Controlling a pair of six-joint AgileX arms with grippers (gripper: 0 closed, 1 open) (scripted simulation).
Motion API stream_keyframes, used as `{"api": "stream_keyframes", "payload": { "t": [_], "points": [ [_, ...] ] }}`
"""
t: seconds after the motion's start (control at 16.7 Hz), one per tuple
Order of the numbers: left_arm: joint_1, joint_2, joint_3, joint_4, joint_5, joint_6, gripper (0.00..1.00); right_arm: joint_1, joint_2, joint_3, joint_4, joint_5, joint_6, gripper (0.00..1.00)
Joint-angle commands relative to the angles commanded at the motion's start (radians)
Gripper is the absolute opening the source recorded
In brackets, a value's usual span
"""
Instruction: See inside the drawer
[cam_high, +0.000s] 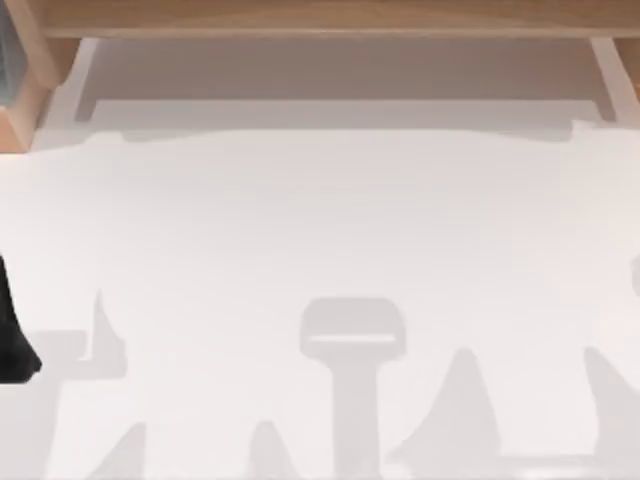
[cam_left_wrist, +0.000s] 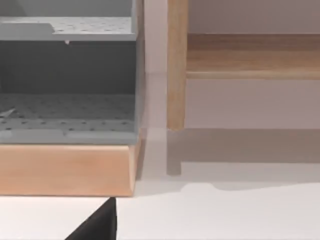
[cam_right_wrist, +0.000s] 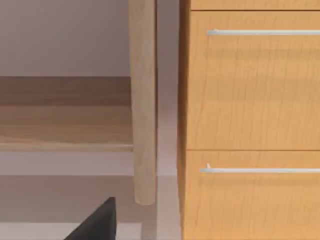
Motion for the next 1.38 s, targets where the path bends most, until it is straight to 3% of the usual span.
{"api": "stream_keyframes", "payload": {
  "t": [0.36,0.9,1.14,1.38],
  "points": [
    [0.0,0.0,0.0,0.0,0.0,0.0,1.0,-0.18,0.344,0.12,0.221,-0.177,0.004,1.0],
    [0.0,0.0,0.0,0.0,0.0,0.0,1.0,-0.192,0.407,0.152,0.26,-0.194,-0.03,1.0],
    [0.0,0.0,0.0,0.0,0.0,0.0,1.0,-0.176,0.575,0.256,0.336,-0.177,-0.221,1.0],
    [0.0,0.0,0.0,0.0,0.0,0.0,1.0,-0.149,0.829,0.407,0.438,-0.14,-0.57,1.0]
  ]
}}
